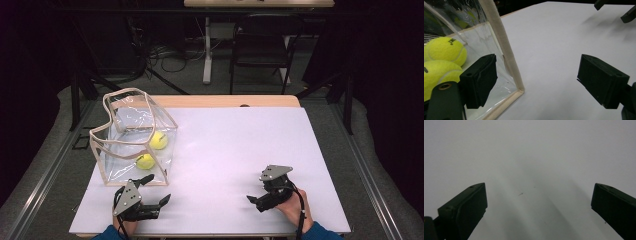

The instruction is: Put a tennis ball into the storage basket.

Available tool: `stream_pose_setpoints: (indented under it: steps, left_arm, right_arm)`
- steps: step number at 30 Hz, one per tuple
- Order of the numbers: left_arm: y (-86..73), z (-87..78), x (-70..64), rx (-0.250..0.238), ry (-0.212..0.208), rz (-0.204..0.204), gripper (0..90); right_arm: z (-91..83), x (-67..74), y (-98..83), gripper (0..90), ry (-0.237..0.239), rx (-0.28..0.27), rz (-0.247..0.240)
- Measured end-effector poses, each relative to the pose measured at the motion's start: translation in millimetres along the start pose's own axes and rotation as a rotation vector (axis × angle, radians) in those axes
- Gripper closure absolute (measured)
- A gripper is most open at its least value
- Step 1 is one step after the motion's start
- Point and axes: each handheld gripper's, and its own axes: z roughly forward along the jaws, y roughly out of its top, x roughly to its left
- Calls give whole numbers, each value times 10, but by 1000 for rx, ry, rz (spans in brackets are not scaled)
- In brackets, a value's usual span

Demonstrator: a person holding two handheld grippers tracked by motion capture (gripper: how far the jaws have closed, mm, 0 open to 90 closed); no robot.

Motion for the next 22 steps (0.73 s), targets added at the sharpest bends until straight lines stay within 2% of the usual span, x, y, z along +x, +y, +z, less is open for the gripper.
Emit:
stream_pose_setpoints:
  steps: [9,17,20,22]
  left_arm:
    - [5,-12,-3,-4,-1,5,157]
    - [0,-11,-1,-1,-3,1,158]
    - [4,-5,-4,1,-13,6,157]
    - [2,12,8,19,-31,4,157]
  right_arm:
    - [-68,44,-141,0,-13,-15,19]
    - [-83,41,-169,0,-17,-16,26]
    - [-83,48,-169,0,-15,-20,23]
    - [-82,41,-174,0,-13,-27,25]
